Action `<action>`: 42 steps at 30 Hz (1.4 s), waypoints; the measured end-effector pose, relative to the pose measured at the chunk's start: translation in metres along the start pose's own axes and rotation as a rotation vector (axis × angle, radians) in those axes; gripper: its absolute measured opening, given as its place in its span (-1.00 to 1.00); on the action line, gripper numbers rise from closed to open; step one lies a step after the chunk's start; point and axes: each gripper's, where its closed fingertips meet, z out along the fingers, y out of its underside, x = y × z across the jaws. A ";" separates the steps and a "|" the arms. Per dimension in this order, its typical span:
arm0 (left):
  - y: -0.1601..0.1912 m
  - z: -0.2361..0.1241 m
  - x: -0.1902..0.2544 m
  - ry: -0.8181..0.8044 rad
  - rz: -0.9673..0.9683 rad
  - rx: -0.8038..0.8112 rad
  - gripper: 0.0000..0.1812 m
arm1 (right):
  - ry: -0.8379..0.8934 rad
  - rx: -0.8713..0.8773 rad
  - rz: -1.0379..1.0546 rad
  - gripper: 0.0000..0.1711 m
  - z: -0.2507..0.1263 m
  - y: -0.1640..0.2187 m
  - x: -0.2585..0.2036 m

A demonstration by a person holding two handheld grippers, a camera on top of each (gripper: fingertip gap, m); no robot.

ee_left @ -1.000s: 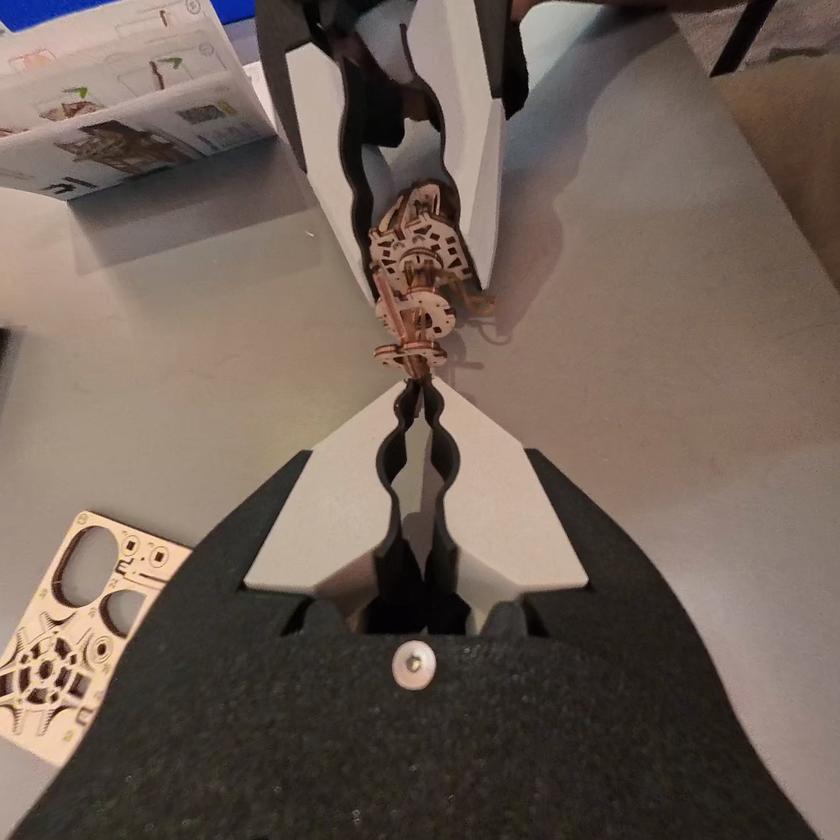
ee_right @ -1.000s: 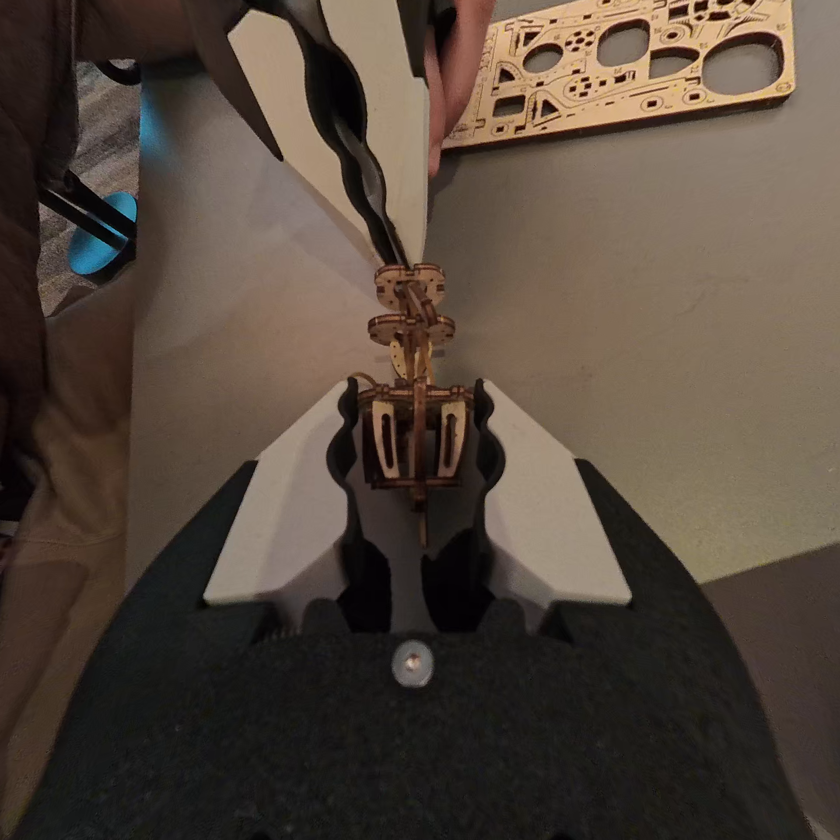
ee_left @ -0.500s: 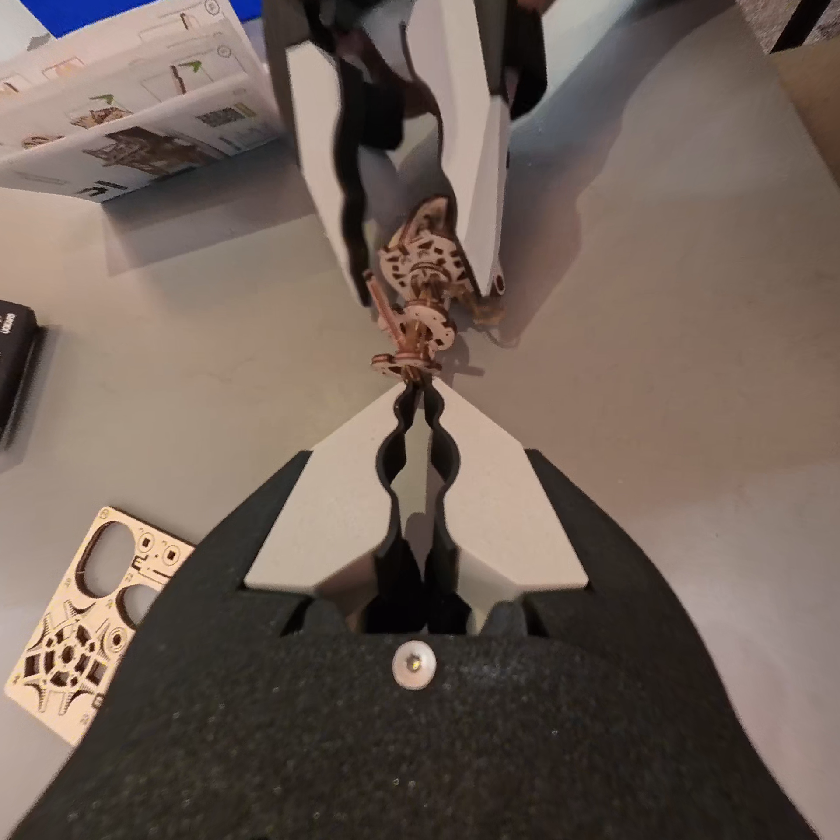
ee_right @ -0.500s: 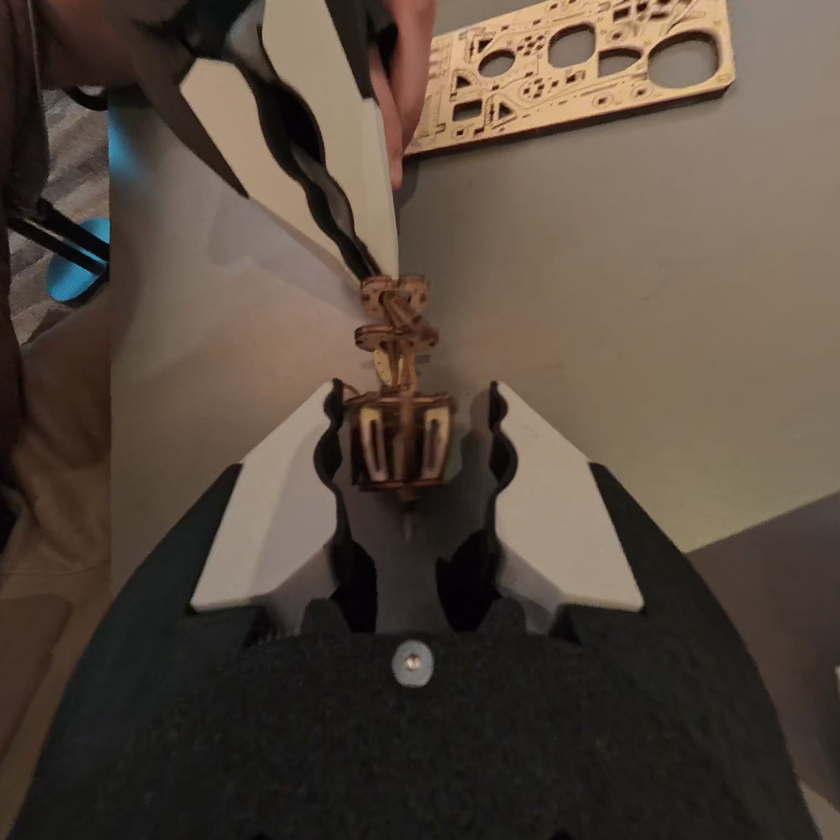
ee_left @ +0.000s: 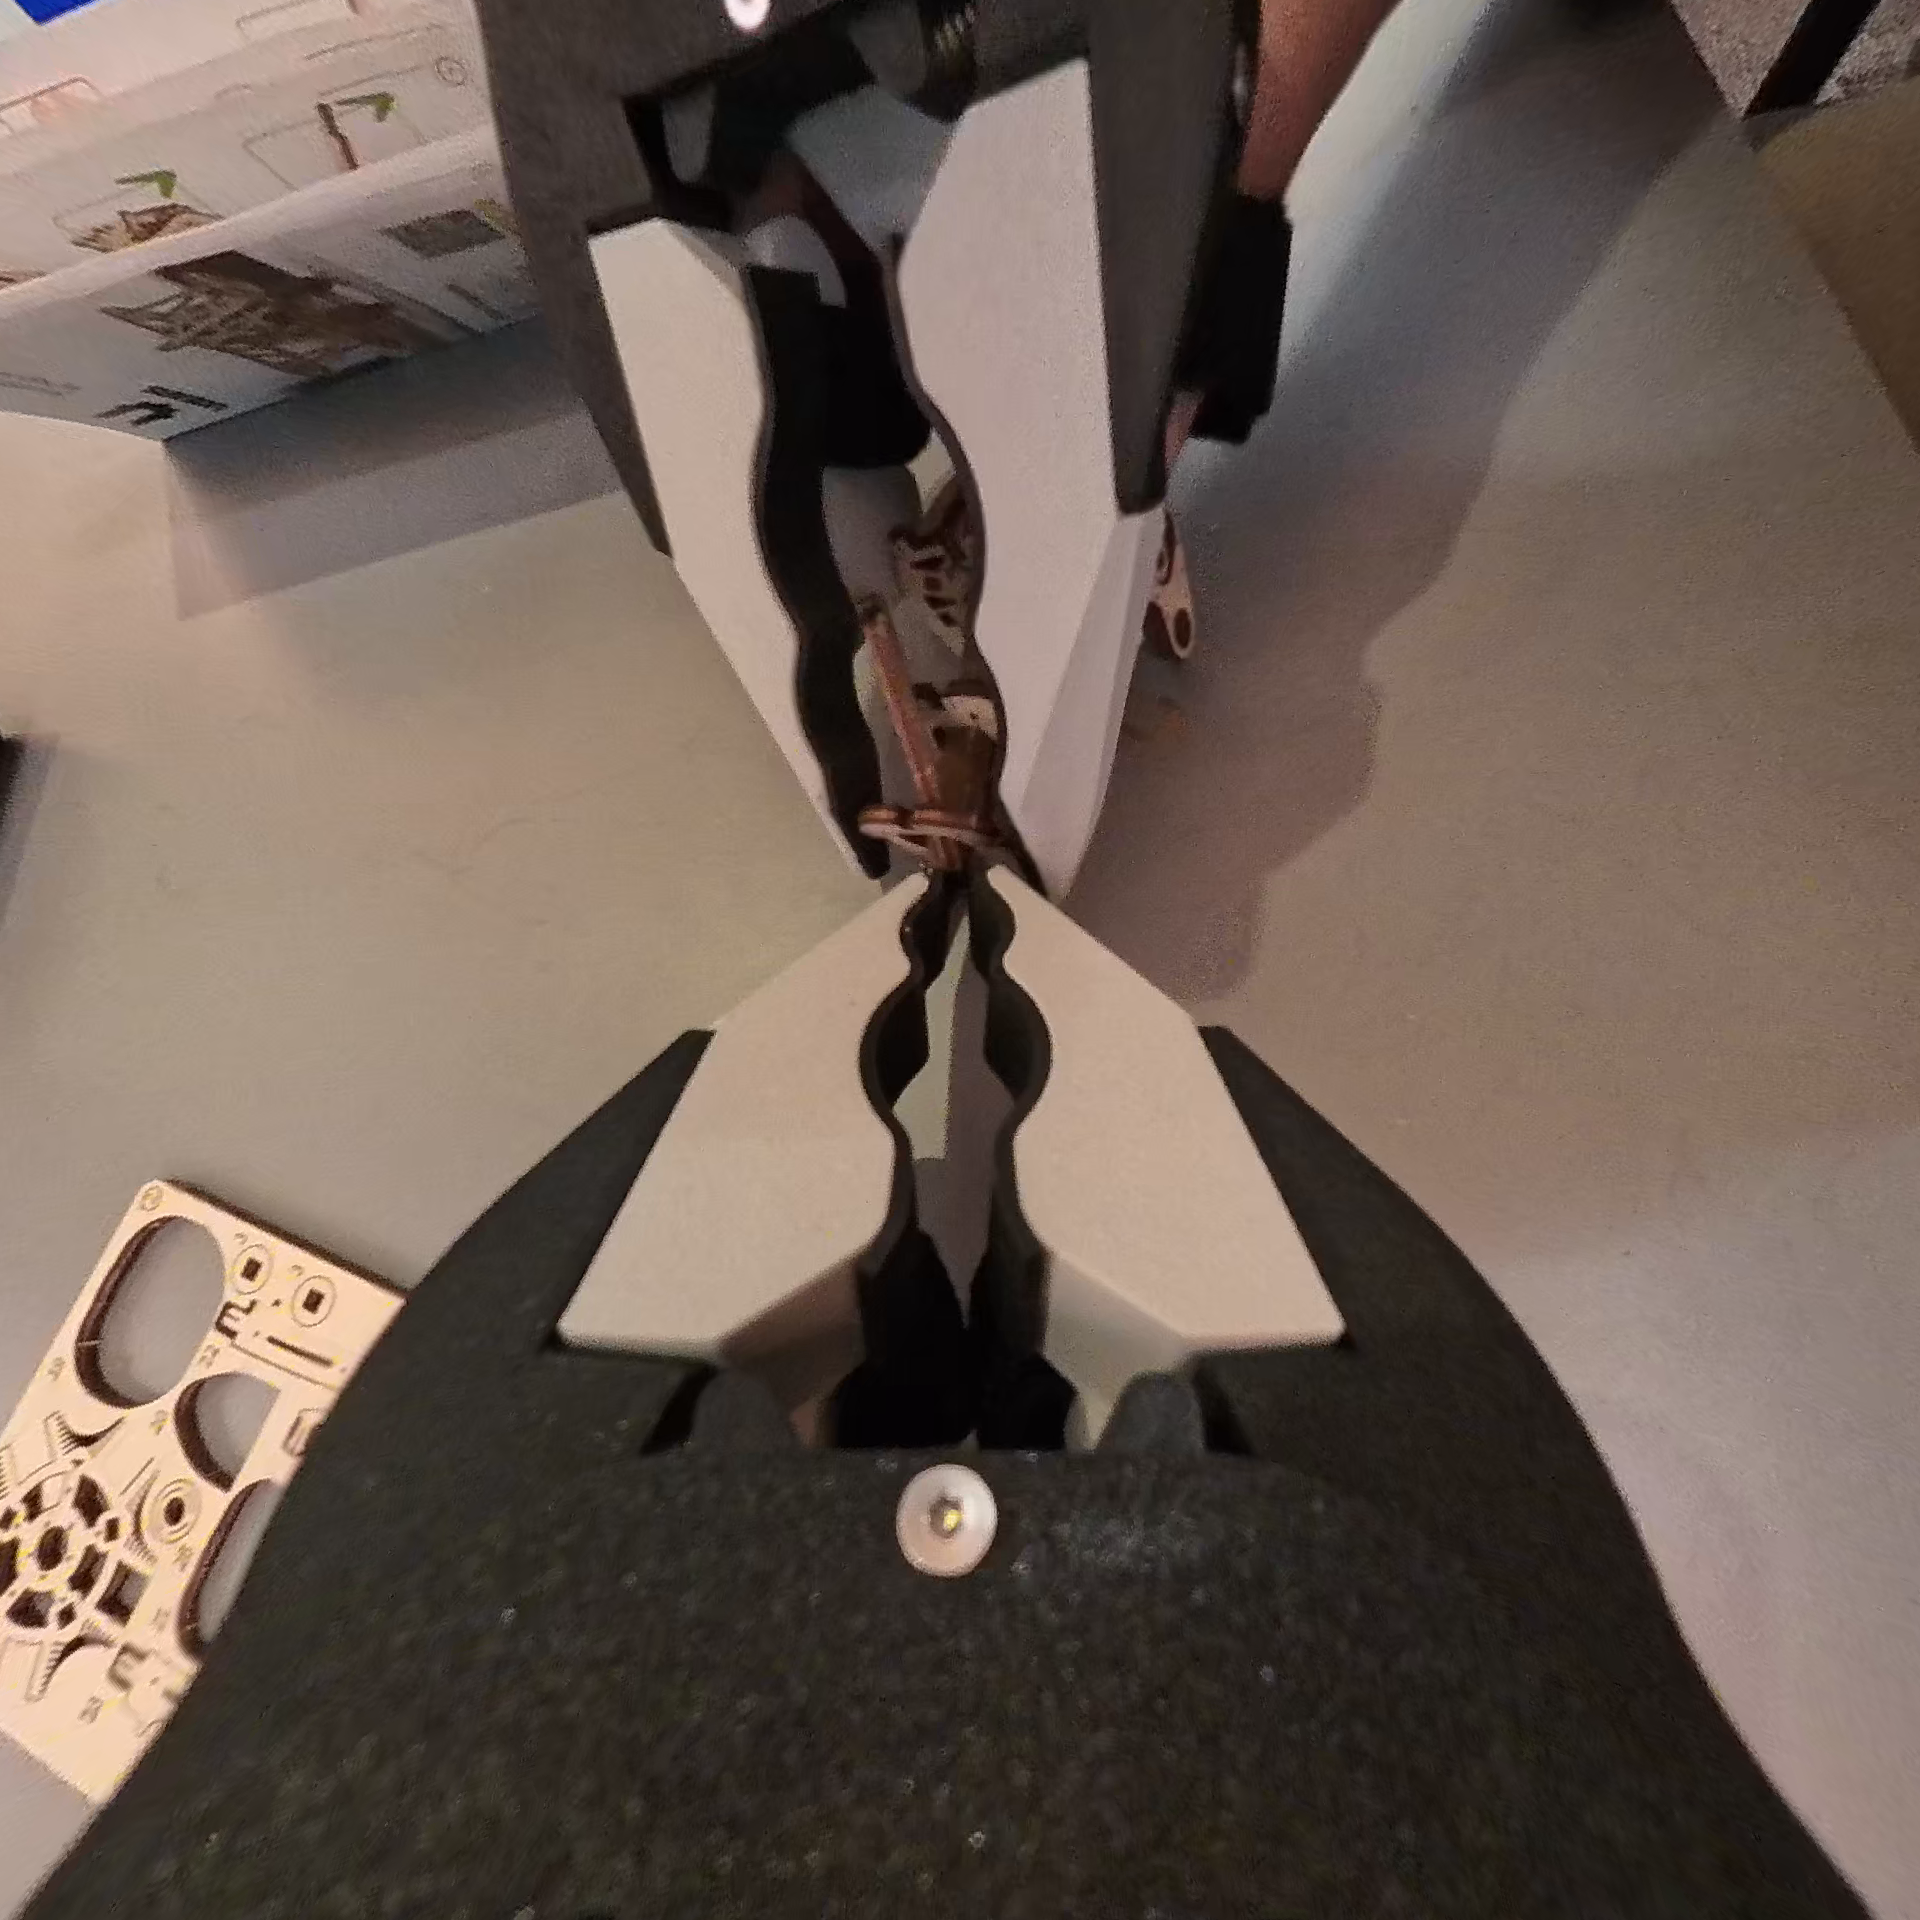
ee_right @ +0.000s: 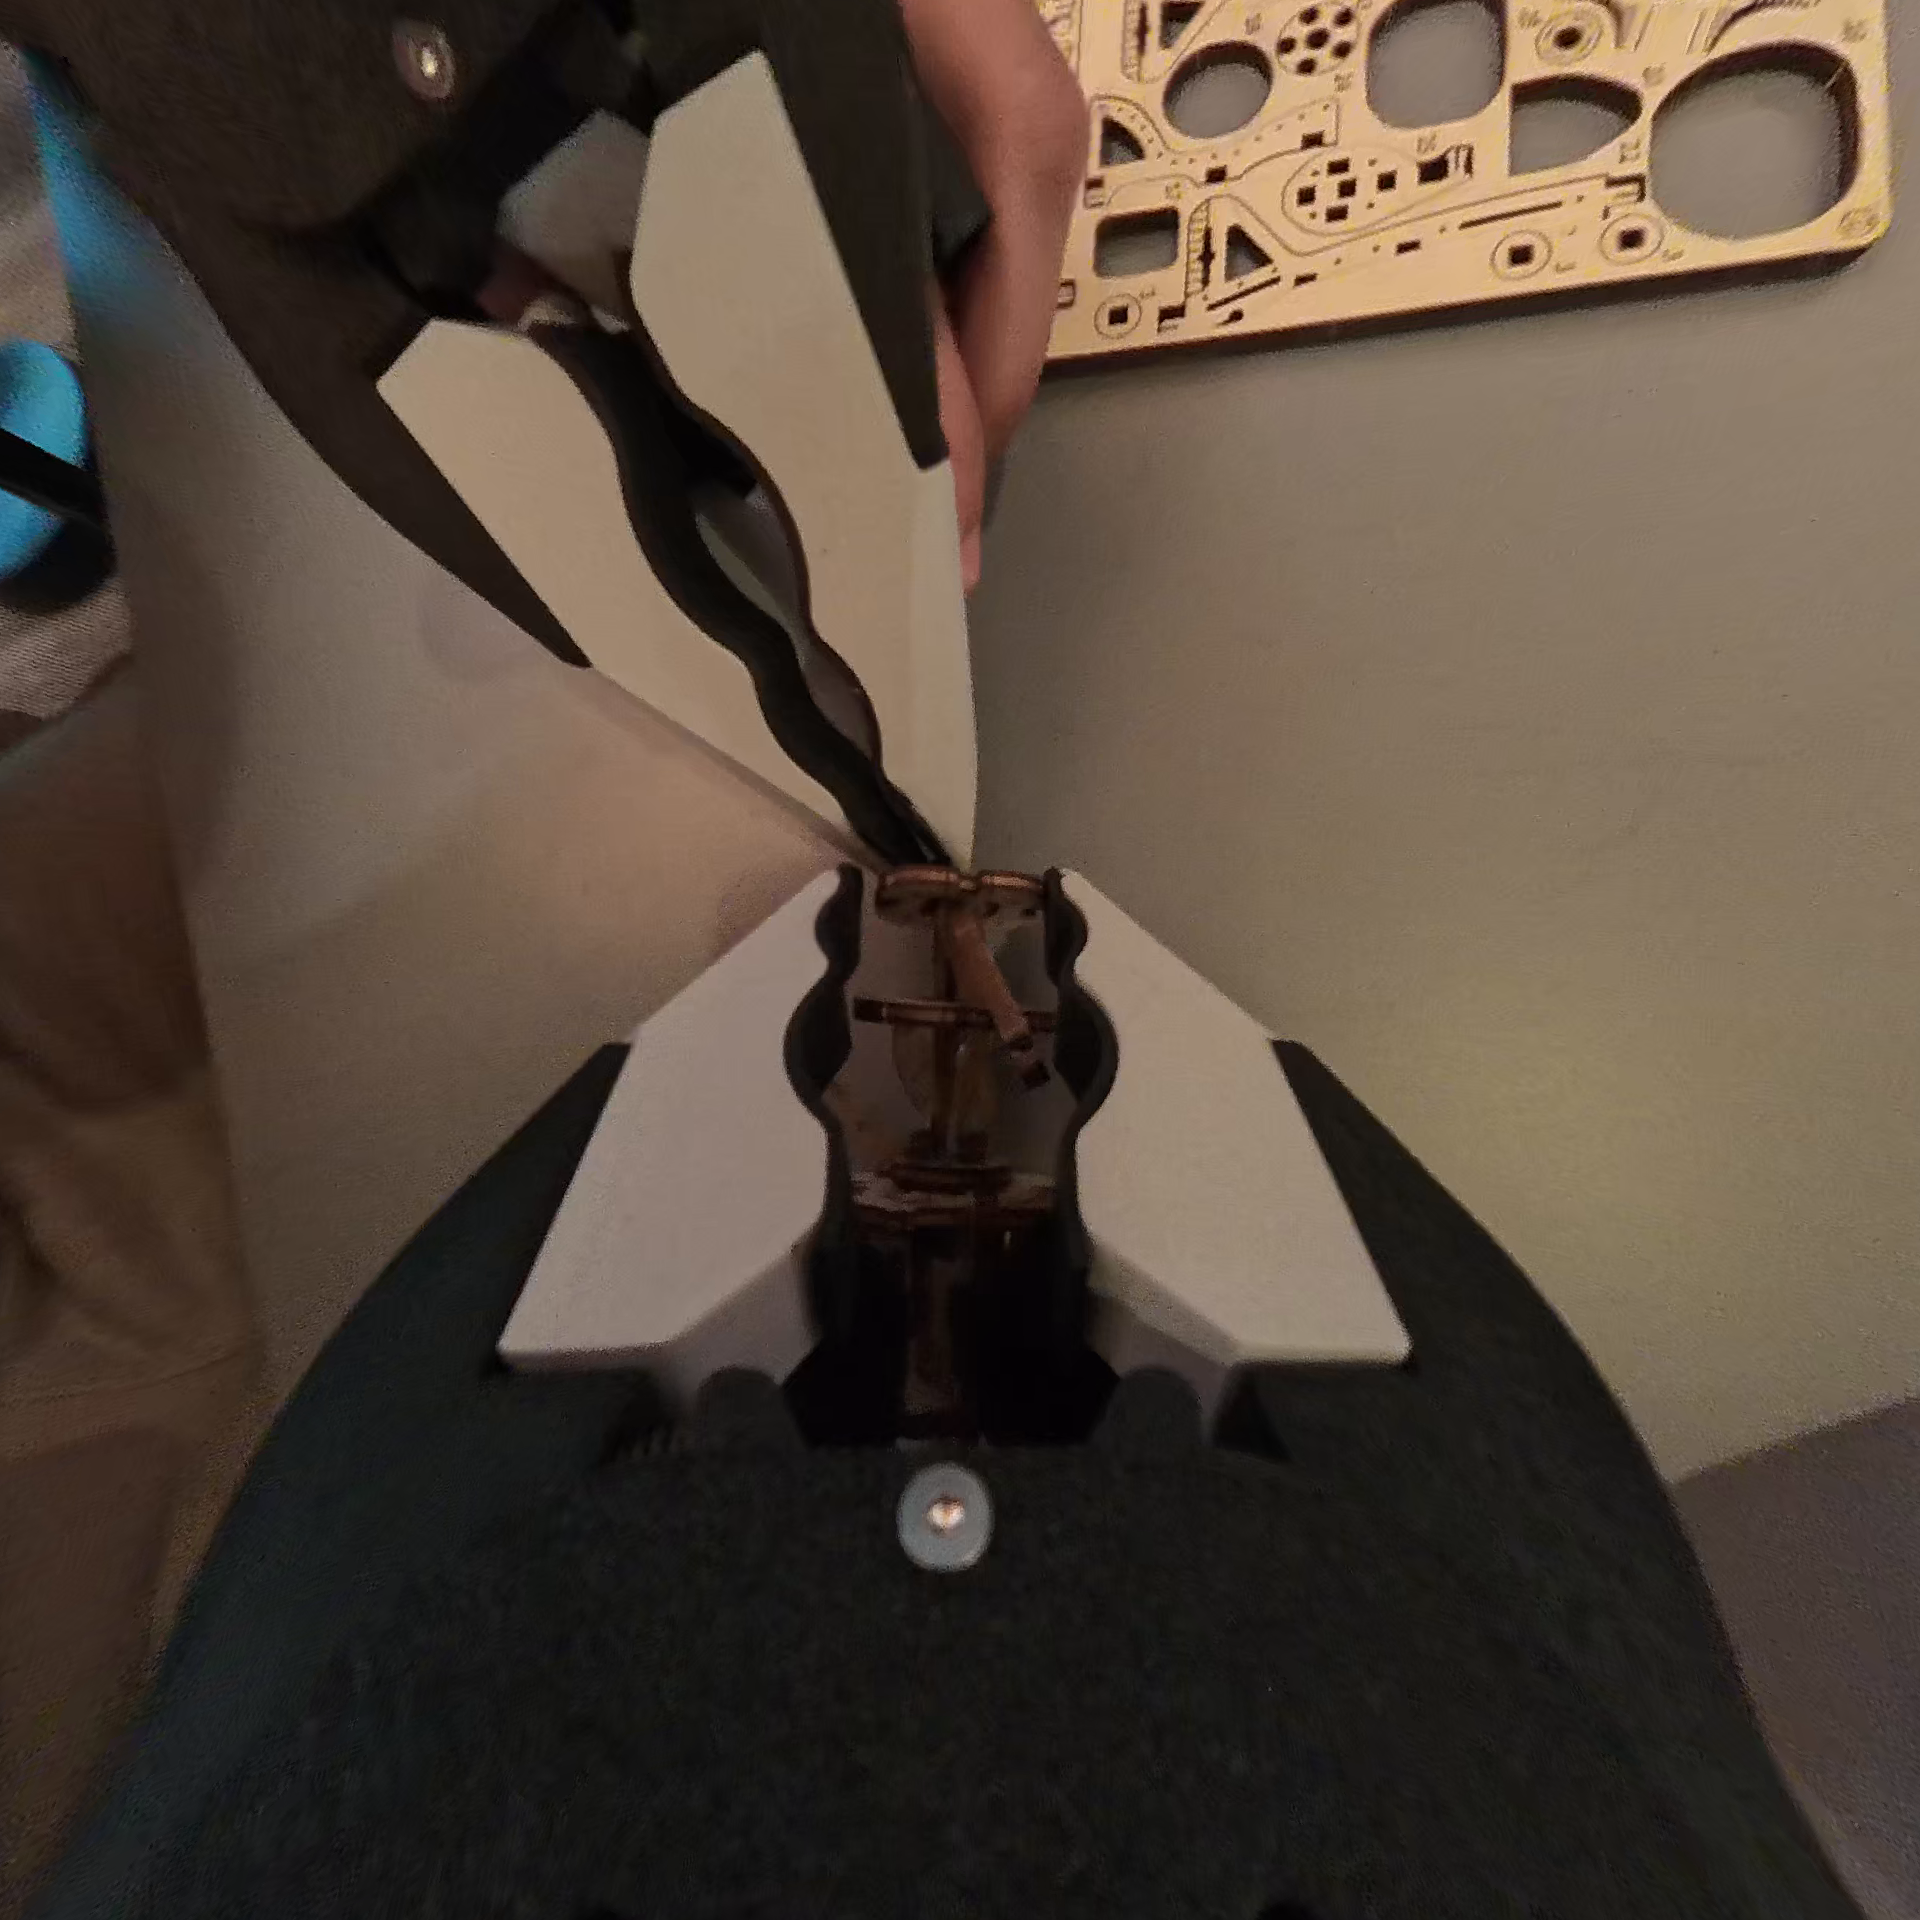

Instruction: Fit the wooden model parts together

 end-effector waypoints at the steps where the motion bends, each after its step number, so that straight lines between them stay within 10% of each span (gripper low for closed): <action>1: 0.000 0.001 0.000 -0.003 0.003 0.000 -0.99 | 0.024 -0.002 -0.020 -0.60 -0.001 0.000 0.000; 42: 0.006 -0.003 0.012 0.127 -0.026 0.019 -0.99 | 0.077 -0.028 -0.113 -0.65 -0.001 0.004 -0.018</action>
